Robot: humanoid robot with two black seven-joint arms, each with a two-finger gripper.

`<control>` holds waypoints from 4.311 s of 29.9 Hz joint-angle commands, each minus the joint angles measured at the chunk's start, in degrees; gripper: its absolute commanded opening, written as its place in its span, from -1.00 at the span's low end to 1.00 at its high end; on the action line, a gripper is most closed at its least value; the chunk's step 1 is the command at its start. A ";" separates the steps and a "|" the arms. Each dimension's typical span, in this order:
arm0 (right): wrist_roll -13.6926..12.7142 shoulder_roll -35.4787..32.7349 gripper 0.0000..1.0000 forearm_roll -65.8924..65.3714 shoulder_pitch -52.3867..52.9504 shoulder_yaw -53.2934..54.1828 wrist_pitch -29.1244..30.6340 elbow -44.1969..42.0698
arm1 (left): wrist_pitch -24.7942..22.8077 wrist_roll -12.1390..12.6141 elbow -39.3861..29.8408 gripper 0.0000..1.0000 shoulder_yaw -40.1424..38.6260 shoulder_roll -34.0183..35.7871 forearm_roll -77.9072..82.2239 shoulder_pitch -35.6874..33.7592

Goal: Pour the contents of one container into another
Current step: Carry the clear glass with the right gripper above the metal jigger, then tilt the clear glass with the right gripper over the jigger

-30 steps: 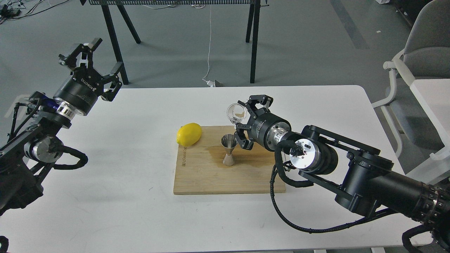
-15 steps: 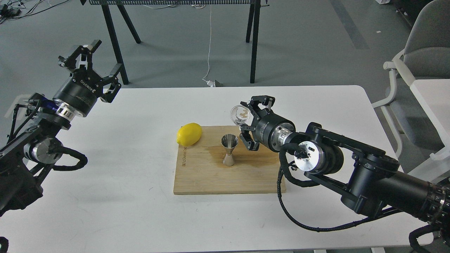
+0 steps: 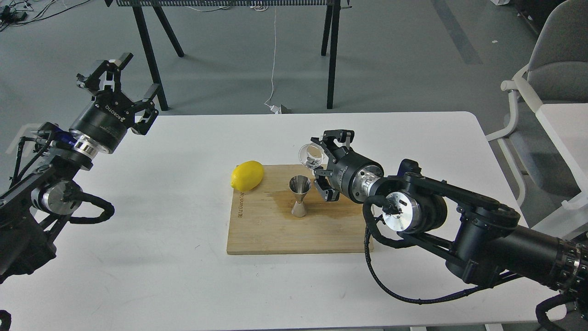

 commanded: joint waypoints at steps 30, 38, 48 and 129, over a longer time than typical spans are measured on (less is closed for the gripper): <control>-0.68 -2.47 -0.04 -4.80 8.29 -11.35 0.00 -0.35 | 0.00 0.00 1.01 0.63 0.00 -0.09 0.00 0.35; -0.86 -3.09 -0.04 -5.15 9.17 -11.70 0.00 -0.44 | 0.00 0.00 1.01 0.63 0.08 -0.18 0.00 0.35; -1.47 -2.91 -0.04 -6.38 12.33 -16.18 0.00 -0.88 | 0.00 0.00 1.01 0.63 0.08 -0.26 0.00 0.35; -1.74 0.78 -0.04 -8.93 22.08 -29.89 0.00 -3.43 | 0.00 0.00 1.80 0.64 0.08 -0.53 -0.09 0.88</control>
